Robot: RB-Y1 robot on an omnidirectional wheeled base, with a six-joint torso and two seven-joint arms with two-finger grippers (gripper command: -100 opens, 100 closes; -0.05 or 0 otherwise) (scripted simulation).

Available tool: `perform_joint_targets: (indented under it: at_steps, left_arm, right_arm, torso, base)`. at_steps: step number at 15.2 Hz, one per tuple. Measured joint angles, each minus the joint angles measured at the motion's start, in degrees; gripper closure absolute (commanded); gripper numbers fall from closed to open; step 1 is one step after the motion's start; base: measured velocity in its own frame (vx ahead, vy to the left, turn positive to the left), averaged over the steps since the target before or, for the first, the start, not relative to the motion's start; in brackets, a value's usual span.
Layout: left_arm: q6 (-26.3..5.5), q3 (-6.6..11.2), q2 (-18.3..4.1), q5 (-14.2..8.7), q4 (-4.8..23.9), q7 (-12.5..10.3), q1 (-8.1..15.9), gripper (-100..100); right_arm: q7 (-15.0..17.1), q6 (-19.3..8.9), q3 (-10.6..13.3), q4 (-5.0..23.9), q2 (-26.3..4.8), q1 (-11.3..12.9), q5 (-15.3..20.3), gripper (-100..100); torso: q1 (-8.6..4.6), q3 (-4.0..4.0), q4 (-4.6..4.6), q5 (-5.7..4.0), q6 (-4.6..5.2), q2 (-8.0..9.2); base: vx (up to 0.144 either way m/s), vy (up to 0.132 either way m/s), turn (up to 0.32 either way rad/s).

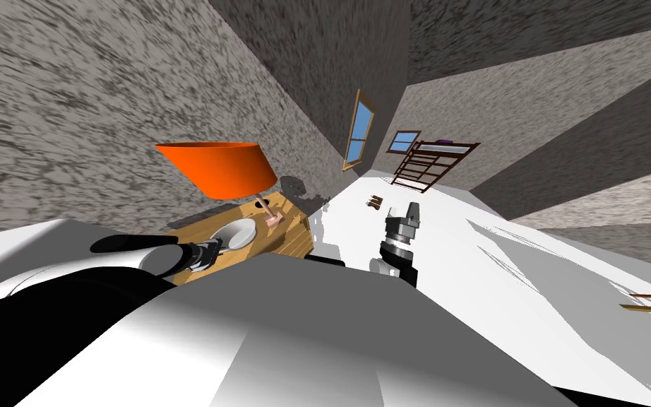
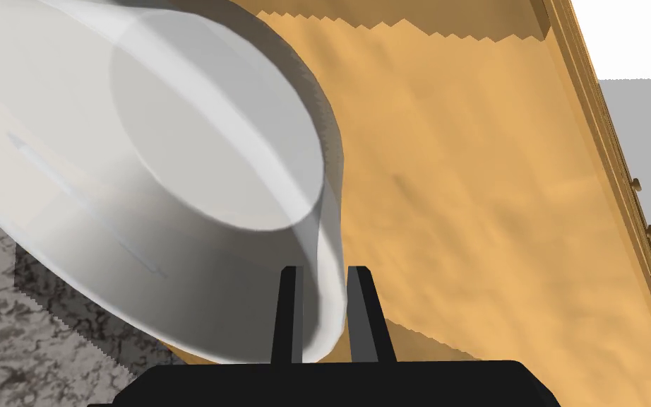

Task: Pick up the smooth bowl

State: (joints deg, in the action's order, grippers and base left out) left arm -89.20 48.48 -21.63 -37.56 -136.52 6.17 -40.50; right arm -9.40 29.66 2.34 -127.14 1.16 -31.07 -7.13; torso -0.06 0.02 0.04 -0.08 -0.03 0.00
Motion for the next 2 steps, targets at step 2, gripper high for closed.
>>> perform_joint_targets:
  at_steps: [2]
  left_arm:
    - [-1.19,0.66,0.09,-0.66,-1.57,-0.32,-0.33,100]
  right_arm:
    - [0.0,0.0,0.0,0.0,0.0,0.0,0.0,0]
  torso:
    - [-0.04,0.01,0.01,-0.03,0.02,0.01]
  base:
    - [0.007,0.004,0.016]
